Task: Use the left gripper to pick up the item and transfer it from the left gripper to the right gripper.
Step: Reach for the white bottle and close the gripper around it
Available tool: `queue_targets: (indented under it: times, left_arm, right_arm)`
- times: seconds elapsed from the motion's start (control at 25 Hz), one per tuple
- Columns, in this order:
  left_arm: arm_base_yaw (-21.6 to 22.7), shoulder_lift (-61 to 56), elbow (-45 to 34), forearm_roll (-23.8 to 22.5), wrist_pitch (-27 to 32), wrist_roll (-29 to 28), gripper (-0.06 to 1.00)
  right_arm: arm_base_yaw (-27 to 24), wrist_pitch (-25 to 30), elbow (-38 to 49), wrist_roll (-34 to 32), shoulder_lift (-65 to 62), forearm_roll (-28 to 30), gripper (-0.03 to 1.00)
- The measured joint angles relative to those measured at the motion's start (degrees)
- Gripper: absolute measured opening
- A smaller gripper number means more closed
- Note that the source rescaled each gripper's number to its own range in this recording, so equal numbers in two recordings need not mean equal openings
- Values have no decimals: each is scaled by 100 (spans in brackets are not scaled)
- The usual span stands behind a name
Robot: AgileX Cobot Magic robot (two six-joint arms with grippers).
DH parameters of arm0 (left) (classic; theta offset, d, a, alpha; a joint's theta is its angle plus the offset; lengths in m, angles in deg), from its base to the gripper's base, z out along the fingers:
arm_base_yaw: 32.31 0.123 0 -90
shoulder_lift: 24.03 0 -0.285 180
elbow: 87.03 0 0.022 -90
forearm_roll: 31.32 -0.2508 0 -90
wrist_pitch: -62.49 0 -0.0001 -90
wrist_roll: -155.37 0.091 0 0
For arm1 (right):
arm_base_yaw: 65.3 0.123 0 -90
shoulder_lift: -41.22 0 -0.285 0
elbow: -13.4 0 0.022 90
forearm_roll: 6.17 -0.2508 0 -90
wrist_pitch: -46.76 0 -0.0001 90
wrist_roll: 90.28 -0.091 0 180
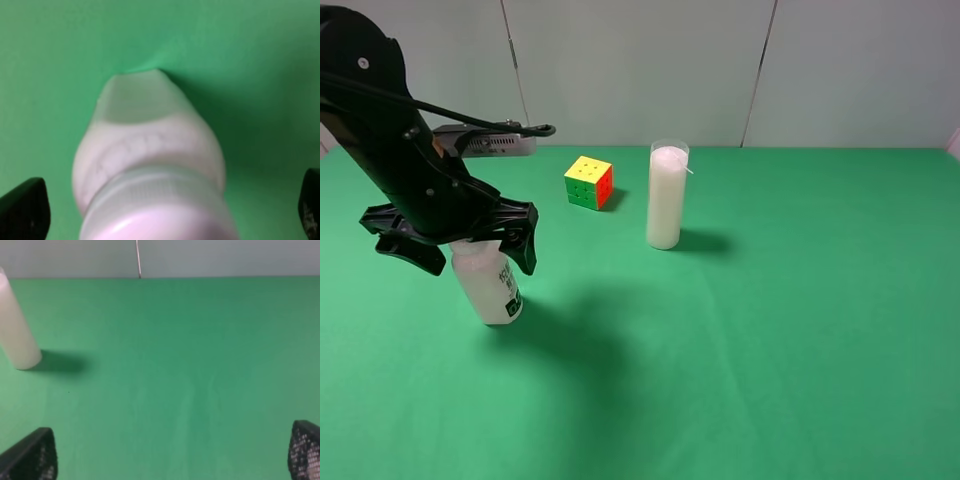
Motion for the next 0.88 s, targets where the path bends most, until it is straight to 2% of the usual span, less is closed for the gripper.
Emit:
queue_targets:
  times: [0.32, 0.52, 0.6, 0.68, 0.88]
  left_arm:
    - [0, 106, 0, -277, 21, -122, 100]
    - [0, 180, 0, -277, 8, -142, 93]
    - [0, 180, 0, -277, -3, -142, 85]
    - [0, 180, 0, -277, -21, -142, 72]
    - [0, 180, 0, -277, -133, -142, 20]
  right_arm:
    - [0, 0, 0, 0, 0, 0, 100]
    - [0, 0, 0, 0, 0, 0, 100]
    - [0, 0, 0, 0, 0, 0, 100]
    - [0, 0, 0, 0, 0, 0, 100]
    - [0, 0, 0, 0, 0, 0, 100]
